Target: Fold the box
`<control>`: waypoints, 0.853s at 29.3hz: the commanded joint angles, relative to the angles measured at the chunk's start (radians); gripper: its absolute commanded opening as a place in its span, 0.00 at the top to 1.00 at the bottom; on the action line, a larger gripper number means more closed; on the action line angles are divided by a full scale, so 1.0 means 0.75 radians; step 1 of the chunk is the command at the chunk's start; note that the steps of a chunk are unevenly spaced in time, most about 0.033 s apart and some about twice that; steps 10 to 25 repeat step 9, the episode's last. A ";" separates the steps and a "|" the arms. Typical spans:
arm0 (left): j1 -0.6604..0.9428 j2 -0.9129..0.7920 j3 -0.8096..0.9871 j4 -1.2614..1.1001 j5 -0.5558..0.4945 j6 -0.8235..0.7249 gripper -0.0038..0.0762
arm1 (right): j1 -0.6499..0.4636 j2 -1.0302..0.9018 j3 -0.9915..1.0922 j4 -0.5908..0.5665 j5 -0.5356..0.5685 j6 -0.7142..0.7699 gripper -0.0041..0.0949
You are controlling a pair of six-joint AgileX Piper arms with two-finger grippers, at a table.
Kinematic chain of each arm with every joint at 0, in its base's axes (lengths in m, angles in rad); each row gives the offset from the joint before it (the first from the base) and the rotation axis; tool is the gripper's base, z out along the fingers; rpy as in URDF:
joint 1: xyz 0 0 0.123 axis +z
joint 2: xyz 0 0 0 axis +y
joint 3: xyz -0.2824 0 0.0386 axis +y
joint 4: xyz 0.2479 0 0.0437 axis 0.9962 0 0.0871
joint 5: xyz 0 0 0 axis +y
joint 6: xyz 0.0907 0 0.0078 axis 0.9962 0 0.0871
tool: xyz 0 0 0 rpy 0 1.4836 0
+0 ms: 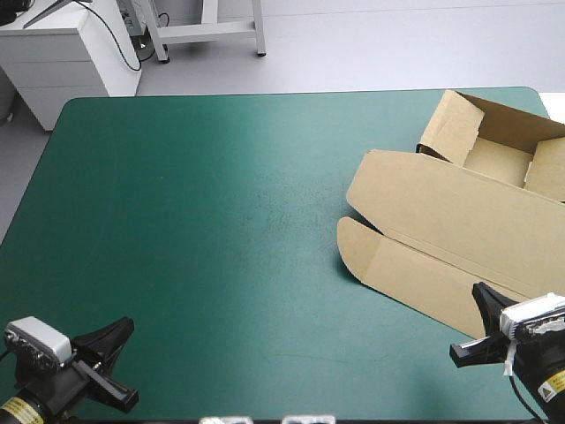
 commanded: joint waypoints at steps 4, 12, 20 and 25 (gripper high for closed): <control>-0.008 -0.130 -0.031 -0.016 0.048 0.008 0.96 | 0.001 -0.015 0.024 0.003 -0.051 0.019 0.98; -0.008 -0.182 -0.031 -0.019 0.097 0.008 0.96 | 0.001 -0.066 0.107 0.055 -0.041 0.022 0.98; -0.008 -0.182 -0.031 -0.019 0.097 0.008 0.96 | 0.001 -0.066 0.107 0.055 -0.041 0.022 0.98; -0.008 -0.182 -0.031 -0.019 0.097 0.008 0.96 | 0.001 -0.066 0.107 0.055 -0.041 0.022 0.98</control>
